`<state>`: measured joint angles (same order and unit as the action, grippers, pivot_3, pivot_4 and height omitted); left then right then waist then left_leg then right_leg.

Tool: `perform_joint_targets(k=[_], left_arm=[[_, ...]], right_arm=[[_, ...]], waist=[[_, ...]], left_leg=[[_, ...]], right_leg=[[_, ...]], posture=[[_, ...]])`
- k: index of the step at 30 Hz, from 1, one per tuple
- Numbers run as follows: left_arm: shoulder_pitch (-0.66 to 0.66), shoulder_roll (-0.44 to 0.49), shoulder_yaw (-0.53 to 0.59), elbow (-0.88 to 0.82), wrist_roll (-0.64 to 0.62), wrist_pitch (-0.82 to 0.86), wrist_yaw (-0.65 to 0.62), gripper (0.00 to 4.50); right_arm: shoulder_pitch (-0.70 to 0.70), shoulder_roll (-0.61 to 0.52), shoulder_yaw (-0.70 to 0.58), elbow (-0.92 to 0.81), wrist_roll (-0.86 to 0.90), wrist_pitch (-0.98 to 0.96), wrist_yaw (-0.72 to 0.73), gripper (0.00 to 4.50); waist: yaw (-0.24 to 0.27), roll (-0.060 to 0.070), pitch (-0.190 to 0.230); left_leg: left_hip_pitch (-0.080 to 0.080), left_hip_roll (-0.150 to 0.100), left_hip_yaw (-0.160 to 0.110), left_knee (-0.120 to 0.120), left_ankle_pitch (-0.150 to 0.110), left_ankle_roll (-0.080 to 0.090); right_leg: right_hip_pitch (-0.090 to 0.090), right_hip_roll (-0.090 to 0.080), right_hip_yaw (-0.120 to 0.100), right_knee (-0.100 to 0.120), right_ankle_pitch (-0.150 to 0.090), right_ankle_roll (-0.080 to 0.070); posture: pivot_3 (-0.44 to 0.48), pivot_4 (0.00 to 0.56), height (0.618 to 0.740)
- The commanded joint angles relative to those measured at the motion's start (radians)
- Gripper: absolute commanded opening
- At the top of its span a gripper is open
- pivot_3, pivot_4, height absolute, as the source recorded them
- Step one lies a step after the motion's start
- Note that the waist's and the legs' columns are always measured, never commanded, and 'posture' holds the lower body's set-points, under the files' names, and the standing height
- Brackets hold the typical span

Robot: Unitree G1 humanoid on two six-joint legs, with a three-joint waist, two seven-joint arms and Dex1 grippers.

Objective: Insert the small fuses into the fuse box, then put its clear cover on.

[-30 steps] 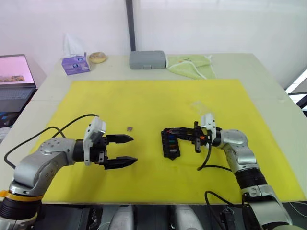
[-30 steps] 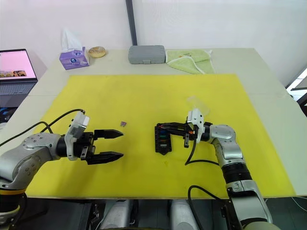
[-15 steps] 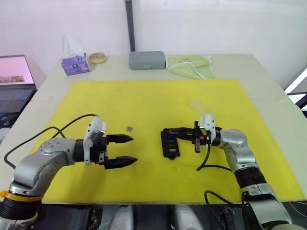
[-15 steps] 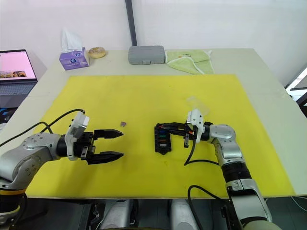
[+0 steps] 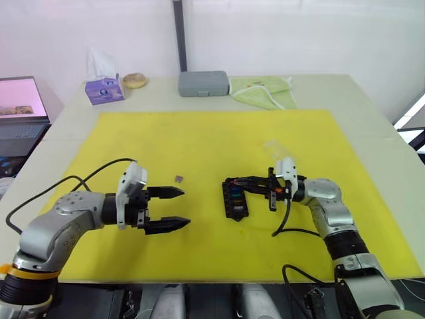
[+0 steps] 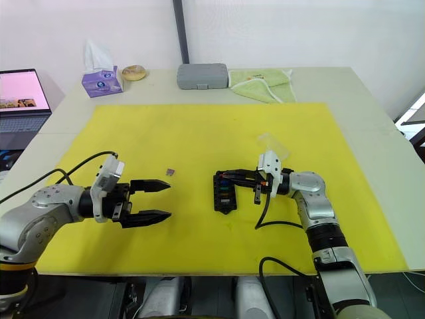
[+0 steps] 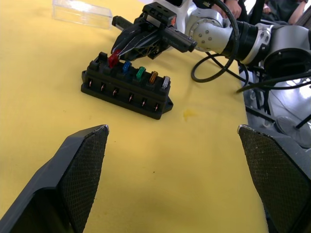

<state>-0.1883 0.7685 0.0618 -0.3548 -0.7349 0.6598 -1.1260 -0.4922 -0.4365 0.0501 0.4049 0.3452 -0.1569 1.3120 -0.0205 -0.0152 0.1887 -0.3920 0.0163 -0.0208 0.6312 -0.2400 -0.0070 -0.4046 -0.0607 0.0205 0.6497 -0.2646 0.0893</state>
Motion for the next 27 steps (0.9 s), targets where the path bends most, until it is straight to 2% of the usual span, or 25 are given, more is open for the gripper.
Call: perform_joint_targets(k=[1, 17, 27], left_arm=[[0.007, -0.004, 0.011, -0.011, 0.0, -0.018, 0.004, 4.46], [0.005, -0.007, 0.007, 0.005, 0.006, -0.02, 0.002, 4.46], [0.015, -0.008, 0.01, -0.003, 0.007, -0.022, 0.011, 4.46]], right_arm=[[0.004, 0.004, 0.002, 0.001, -0.005, -0.007, -0.002, 0.0], [-0.005, 0.014, -0.011, -0.021, 0.029, 0.013, -0.001, 0.0], [0.007, -0.027, 0.044, 0.03, -0.063, 0.031, 0.0, 0.0]], waist=[[0.0, 0.0, 0.0], [0.0, 0.0, 0.0], [0.0, 0.0, 0.0]], left_leg=[[0.0, 0.0, 0.0, 0.0, 0.0, 0.0], [0.0, 0.0, 0.0, 0.0, 0.0, 0.0], [0.0, 0.0, 0.0, 0.0, 0.0, 0.0]], right_leg=[[0.0, 0.0, 0.0, 0.0, 0.0, 0.0], [0.0, 0.0, 0.0, 0.0, 0.0, 0.0], [0.0, 0.0, 0.0, 0.0, 0.0, 0.0]], posture=[[0.0, 0.15, 0.74], [0.0, 0.15, 0.74], [0.0, 0.15, 0.74]])
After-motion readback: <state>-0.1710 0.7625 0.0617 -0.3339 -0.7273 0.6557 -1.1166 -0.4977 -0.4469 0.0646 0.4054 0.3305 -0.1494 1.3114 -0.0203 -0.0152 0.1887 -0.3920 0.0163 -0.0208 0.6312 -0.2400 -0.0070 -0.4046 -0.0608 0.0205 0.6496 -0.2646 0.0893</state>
